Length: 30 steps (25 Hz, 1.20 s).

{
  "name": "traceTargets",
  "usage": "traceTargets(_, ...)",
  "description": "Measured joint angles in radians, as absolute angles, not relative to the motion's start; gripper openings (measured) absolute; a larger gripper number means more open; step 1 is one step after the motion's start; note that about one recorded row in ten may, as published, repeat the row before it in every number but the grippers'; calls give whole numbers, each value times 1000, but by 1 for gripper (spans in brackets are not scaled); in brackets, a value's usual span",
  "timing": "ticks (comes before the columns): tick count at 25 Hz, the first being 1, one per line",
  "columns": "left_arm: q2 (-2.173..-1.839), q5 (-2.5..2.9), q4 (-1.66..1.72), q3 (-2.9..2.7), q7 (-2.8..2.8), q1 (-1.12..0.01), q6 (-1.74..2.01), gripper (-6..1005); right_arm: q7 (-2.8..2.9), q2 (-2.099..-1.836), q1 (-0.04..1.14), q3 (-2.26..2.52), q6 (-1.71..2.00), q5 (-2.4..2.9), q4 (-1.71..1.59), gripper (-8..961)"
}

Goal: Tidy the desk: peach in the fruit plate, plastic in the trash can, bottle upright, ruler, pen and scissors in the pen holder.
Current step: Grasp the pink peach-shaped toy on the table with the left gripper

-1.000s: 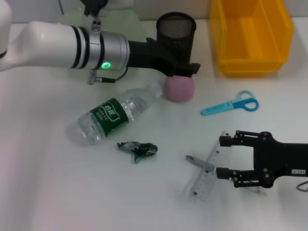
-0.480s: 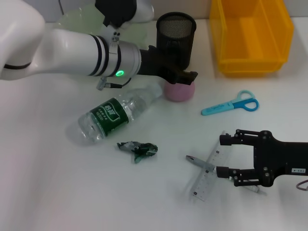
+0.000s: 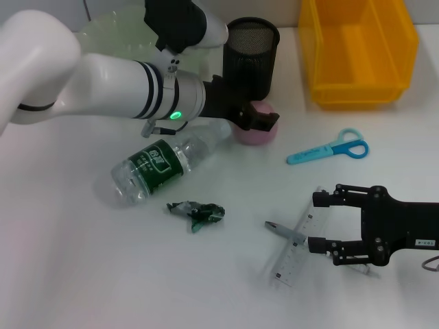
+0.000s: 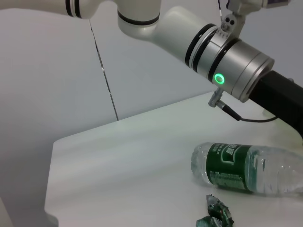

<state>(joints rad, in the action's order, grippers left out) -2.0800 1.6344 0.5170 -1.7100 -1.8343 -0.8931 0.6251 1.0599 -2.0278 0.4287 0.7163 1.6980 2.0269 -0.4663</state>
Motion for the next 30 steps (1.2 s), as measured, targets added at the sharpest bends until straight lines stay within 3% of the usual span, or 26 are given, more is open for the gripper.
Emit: traceTargets(30, -2080, 1586, 532, -1902, -1840, -891, 496, 680, 1060, -2028, 428, 716, 1697, 2026, -466, 800)
